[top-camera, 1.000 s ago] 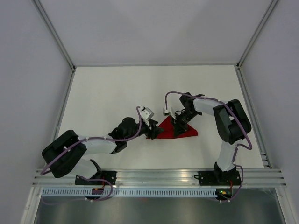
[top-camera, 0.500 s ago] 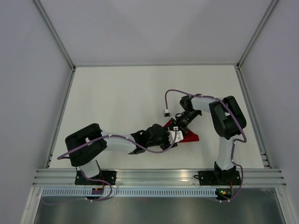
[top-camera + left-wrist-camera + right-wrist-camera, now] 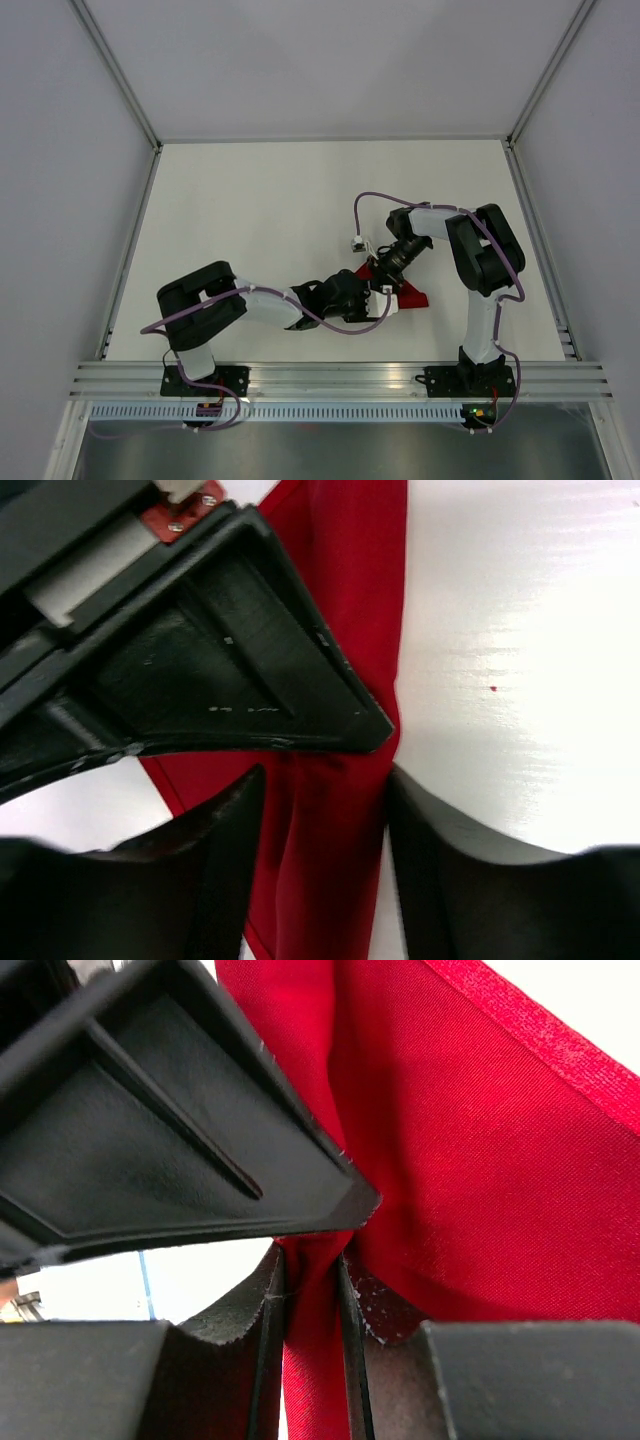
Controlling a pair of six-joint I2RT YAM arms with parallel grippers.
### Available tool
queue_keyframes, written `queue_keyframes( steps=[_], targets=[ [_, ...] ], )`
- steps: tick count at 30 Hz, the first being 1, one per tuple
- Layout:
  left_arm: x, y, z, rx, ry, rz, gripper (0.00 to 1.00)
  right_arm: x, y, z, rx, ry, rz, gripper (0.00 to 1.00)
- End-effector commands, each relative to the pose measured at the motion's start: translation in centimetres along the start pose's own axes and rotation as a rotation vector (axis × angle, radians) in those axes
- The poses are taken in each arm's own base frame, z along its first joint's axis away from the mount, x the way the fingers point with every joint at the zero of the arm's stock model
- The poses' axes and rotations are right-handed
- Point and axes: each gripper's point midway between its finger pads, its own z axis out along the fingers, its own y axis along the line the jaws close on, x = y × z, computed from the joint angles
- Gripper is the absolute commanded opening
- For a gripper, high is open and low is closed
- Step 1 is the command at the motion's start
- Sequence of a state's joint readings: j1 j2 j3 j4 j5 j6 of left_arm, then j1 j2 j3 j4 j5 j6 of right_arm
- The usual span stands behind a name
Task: Fold the napkin, place the utensils inside, and roll it up
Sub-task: Roll the napkin with the utensil
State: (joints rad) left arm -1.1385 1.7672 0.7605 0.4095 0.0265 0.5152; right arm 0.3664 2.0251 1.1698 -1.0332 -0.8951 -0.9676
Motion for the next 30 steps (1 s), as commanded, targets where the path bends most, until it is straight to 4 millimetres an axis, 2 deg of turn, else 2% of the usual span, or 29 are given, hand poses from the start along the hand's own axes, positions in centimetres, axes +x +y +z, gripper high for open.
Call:
queue_keyframes(
  steps=[1,3,4,6,7,9,10,13,14,16,17,20,24,25,30],
  targets=[
    [2.9,-1.1,0.5,0.051,0.112,0.054,0.53,3.5,-4.9,0.4,0.132,0.156,-0.088,0.05],
    [3.5,-1.7,0.8,0.076,0.134,0.045,0.45,3.4,-4.9,0.4,0.132,0.154,-0.089,0.05],
    [4.1,-2.1,0.7,0.095,0.155,0.041,0.38,3.4,-4.9,0.4,0.132,0.154,-0.089,0.05],
    [4.4,-2.6,0.9,0.115,0.166,0.024,0.33,3.4,-4.9,0.5,0.130,0.156,-0.091,0.05],
    [4.6,-2.8,0.9,0.126,0.176,0.023,0.25,3.4,-4.9,0.4,0.133,0.154,-0.092,0.05],
    [4.6,-3.1,0.9,0.134,0.175,0.010,0.18,3.4,-4.9,0.4,0.133,0.154,-0.092,0.06],
    [4.6,-3.2,0.9,0.139,0.176,0.006,0.11,3.3,-4.9,0.4,0.133,0.154,-0.092,0.07],
    [4.7,-3.8,0.9,0.175,0.186,-0.017,0.02,2.9,-4.7,0.0,0.150,0.144,-0.095,0.19],
    [4.5,-4.0,0.9,0.192,0.179,-0.028,0.02,2.3,-4.7,-0.4,0.168,0.132,-0.109,0.27],
    [4.5,-4.2,0.9,0.208,0.181,-0.055,0.02,1.6,-4.7,-0.9,0.191,0.116,-0.124,0.33],
    [4.4,-4.4,0.8,0.229,0.180,-0.089,0.02,0.9,-4.5,-1.4,0.211,0.098,-0.129,0.39],
    [4.2,-4.1,0.5,0.259,0.167,-0.157,0.02,-0.5,-4.2,-2.7,0.251,0.059,-0.148,0.51],
    [4.3,-4.1,0.4,0.286,0.183,-0.196,0.02,-2.6,-3.5,-4.9,0.302,-0.006,-0.164,0.57],
    [4.3,-4.0,0.5,0.286,0.186,-0.202,0.02,-3.7,-3.5,-5.8,0.334,-0.036,-0.187,0.57],
    [4.4,-3.7,0.5,0.312,0.185,-0.274,0.02,-5.7,-4.3,-9.7,0.462,-0.158,-0.138,0.61]
  ],
)
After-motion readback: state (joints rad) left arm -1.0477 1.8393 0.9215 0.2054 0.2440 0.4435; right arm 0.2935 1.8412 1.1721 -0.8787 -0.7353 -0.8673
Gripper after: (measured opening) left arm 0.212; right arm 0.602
